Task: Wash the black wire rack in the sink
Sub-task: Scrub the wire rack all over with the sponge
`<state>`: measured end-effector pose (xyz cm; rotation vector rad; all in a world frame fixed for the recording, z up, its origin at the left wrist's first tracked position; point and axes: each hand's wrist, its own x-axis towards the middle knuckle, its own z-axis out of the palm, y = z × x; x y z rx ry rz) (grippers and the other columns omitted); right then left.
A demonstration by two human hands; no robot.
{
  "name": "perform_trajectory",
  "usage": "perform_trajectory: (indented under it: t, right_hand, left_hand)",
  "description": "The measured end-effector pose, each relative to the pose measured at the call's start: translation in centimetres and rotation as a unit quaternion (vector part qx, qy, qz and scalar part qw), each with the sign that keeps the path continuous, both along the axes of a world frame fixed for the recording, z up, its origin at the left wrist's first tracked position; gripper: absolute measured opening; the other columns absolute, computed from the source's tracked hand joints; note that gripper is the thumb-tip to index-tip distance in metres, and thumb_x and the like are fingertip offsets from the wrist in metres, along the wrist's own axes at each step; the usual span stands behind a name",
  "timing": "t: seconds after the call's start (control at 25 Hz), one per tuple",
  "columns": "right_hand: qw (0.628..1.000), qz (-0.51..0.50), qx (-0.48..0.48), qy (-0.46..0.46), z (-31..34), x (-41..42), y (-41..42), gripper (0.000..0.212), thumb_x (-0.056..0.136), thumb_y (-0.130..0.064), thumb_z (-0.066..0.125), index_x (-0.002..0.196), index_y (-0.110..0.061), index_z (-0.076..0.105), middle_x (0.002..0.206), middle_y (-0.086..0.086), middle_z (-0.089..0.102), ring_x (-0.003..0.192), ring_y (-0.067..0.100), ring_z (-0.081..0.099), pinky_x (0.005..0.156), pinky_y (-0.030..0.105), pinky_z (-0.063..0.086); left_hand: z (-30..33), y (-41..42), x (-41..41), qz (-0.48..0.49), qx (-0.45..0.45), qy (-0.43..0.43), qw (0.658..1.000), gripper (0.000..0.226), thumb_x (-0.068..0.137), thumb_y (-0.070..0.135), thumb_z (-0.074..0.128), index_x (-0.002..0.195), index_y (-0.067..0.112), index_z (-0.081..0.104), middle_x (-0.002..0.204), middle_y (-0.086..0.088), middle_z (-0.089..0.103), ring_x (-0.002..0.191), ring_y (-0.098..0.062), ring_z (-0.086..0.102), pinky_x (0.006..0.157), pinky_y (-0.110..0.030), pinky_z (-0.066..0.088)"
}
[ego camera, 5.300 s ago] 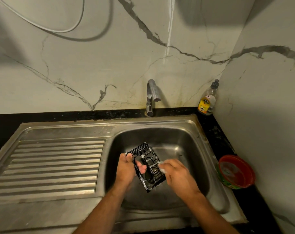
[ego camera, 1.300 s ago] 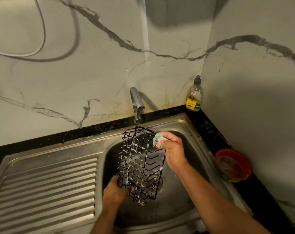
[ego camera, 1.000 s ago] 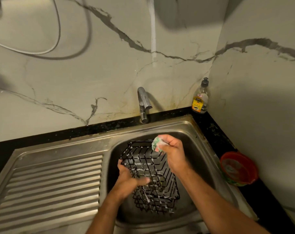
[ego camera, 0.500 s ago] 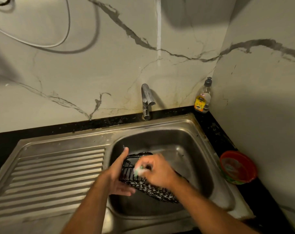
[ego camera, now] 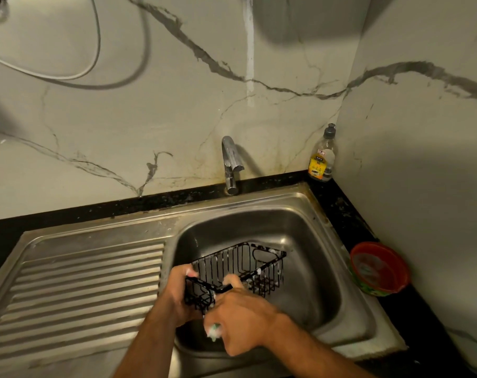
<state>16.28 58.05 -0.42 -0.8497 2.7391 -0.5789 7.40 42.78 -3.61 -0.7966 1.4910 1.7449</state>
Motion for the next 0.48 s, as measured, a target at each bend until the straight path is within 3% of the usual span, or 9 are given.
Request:
perform_trajectory:
  t: [0.08,0.16,0.2,0.24,0.36,0.48]
  right_hand:
    - [0.991,-0.056,-0.109,-0.059,0.6,0.3,0.5,0.027,0.072,-0.010,0.063,0.090,-0.029,0.069,0.077,-0.009,0.071,0.078,0.007,0.061,0.111,0.035,0.030]
    - [0.940,-0.157,-0.276,-0.126,0.9,-0.3,2.1,0.026,0.080,-0.005,0.067,0.093,-0.026,0.075,0.092,-0.009,0.075,0.088,0.001,0.066,0.096,0.026,0.050]
    - [0.919,-0.216,-0.308,-0.118,0.9,-1.1,3.3,0.024,0.082,-0.006,0.071,0.094,-0.026,0.076,0.097,-0.010,0.074,0.092,0.000,0.066,0.090,0.024,0.052]
    - [0.916,-0.276,-0.281,-0.082,0.8,-2.2,4.5,0.022,0.083,-0.009,0.072,0.097,-0.026,0.076,0.100,-0.011,0.071,0.093,-0.001,0.064,0.089,0.023,0.052]
    - [0.934,-0.355,-0.043,0.007,-0.3,-4.7,7.6,0.026,0.087,-0.011,0.065,0.104,-0.028,0.073,0.104,-0.007,0.064,0.094,0.006,0.053,0.091,0.024,0.047]
    - [0.937,-0.347,0.040,-0.009,-1.9,-4.5,7.1,0.023,0.088,-0.011,0.066,0.107,-0.022,0.070,0.102,0.001,0.067,0.092,0.013,0.059,0.092,0.028,0.052]
  left_hand:
    - [-0.3,0.3,0.1,0.047,0.009,0.023,0.999,0.044,0.061,0.023,0.050,0.088,-0.001,0.075,0.093,-0.024,0.073,0.087,-0.038,0.064,0.085,-0.045,0.049]
    - [-0.2,0.3,0.5,0.057,-0.010,0.079,0.995,0.044,0.052,0.021,0.049,0.088,0.007,0.070,0.082,-0.017,0.073,0.083,-0.036,0.064,0.082,-0.046,0.051]
    - [0.1,0.3,0.8,0.056,-0.023,0.120,0.991,0.046,0.047,0.020,0.051,0.089,0.012,0.067,0.078,-0.012,0.071,0.081,-0.036,0.063,0.080,-0.049,0.052]
    - [0.0,0.1,0.9,0.066,-0.030,0.149,0.986,0.047,0.048,0.015,0.051,0.093,0.015,0.065,0.076,-0.009,0.069,0.080,-0.035,0.062,0.079,-0.050,0.053]
    - [-0.2,0.3,1.7,0.083,-0.061,0.281,0.954,0.054,0.059,0.005,0.051,0.108,0.022,0.063,0.083,-0.012,0.063,0.078,-0.044,0.056,0.073,-0.050,0.055]
    - [-1.6,-0.1,2.2,0.035,-0.169,0.434,0.884,0.056,0.063,0.025,0.059,0.118,0.035,0.063,0.107,-0.017,0.065,0.095,-0.046,0.061,0.081,-0.058,0.054]
